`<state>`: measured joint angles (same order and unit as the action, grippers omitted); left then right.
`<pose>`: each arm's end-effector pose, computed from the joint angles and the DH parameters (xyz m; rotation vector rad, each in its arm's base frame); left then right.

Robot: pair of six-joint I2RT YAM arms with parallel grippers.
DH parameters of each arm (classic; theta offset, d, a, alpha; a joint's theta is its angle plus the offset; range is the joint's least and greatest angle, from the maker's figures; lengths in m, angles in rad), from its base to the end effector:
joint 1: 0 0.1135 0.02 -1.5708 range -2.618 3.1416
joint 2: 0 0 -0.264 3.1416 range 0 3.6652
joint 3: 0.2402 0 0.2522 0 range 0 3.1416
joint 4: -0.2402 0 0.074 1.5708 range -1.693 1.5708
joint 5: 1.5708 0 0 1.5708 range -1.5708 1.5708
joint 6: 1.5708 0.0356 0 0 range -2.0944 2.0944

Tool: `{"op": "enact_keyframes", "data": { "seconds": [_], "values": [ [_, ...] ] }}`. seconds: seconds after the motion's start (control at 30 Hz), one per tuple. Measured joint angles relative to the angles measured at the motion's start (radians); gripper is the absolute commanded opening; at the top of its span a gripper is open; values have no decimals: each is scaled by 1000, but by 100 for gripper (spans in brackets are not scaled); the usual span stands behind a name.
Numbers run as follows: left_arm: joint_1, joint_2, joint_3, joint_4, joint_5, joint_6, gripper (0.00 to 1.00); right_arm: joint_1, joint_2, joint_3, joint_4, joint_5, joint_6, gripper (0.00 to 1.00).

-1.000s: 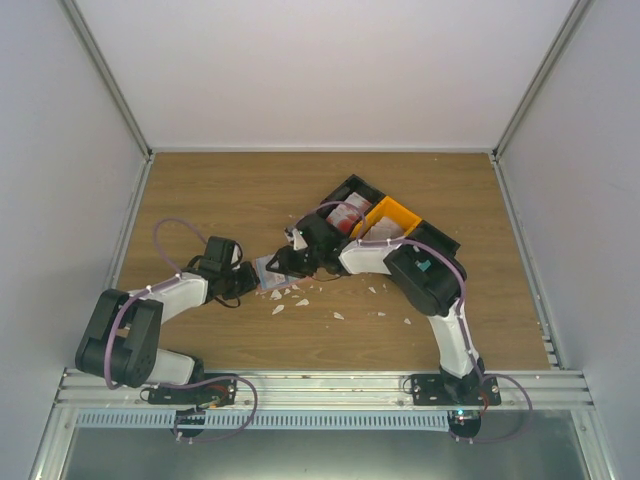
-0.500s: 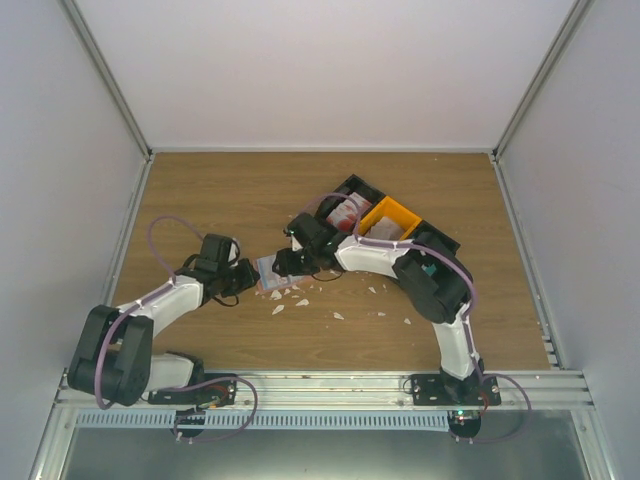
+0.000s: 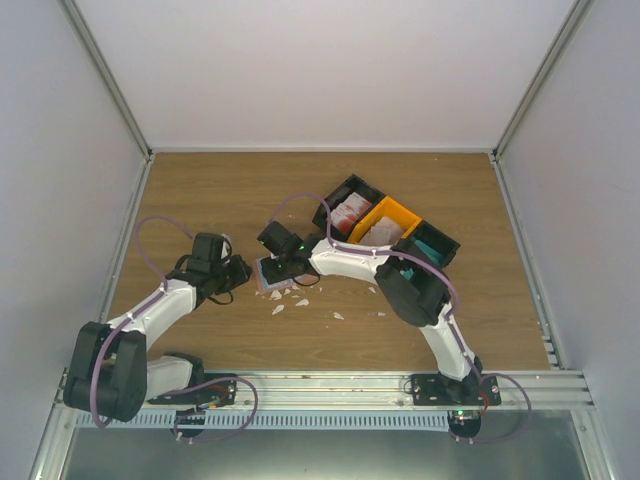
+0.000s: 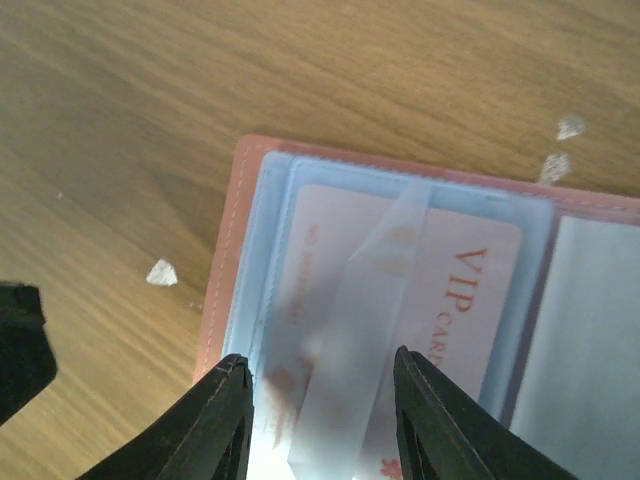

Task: Put the credit cards into the card holder
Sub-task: Insert the credit card into the card holder.

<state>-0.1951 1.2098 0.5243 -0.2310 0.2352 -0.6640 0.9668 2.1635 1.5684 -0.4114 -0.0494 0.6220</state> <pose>0.2147 -0.0509 0.1657 -0.4965 2.5223 -0.6389 0.2613 0.3817 0.1523 -0.4851 2.6724 0.6087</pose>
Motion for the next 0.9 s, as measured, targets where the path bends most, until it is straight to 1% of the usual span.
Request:
{"op": "enact_keyframes", "data": {
  "seconds": [0.37, 0.53, 0.6, 0.77, 0.9],
  "values": [
    [15, -9, -7, -6, 3, 0, 19, 2, 11, 27, -48, 60, -23, 16],
    [15, -9, -7, -6, 9, 0, 20, 2, 11, 27, -61, 76, -24, 1],
    [15, -9, -7, -6, 11, 0, 21, 2, 11, 27, -63, 79, -18, 0],
    [16, -9, -14, 6, 49, 1, 29, 1, 11, 24, -55, 76, -12, 1],
    [18, -6, -37, 44, 117, 0, 34, -12, -9, -25, 3, 39, 4, 1]
  ]
}}
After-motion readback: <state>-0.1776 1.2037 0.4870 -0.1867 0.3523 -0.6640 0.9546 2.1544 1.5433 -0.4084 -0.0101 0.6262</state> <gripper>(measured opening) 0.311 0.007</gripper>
